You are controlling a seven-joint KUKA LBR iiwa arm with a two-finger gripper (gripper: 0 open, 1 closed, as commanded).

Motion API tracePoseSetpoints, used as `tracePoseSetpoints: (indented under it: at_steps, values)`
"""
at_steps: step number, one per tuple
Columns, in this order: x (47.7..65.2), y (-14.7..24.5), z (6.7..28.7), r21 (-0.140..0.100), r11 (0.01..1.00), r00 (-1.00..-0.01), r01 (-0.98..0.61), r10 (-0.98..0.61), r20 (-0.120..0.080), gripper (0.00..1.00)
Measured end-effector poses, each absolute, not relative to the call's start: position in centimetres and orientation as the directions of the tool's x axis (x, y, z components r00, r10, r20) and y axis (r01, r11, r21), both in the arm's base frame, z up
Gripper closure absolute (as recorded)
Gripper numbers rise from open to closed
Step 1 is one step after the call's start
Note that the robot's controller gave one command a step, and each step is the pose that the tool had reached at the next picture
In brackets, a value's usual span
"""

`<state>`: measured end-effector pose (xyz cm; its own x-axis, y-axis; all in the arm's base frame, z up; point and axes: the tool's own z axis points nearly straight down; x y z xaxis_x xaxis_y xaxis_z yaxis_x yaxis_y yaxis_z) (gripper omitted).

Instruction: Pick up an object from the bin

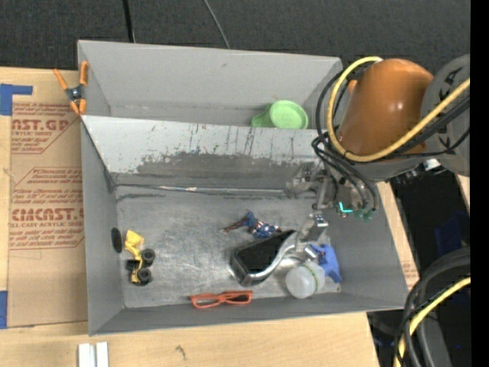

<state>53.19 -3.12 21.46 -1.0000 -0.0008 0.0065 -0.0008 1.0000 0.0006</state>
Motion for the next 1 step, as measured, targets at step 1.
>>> tracePoseSetpoints:
  at_steps: [1]
  values:
    - [53.35, -3.12, 21.90, 0.000, 1.000, -1.000, -0.001, -0.001, -0.001, 0.00]
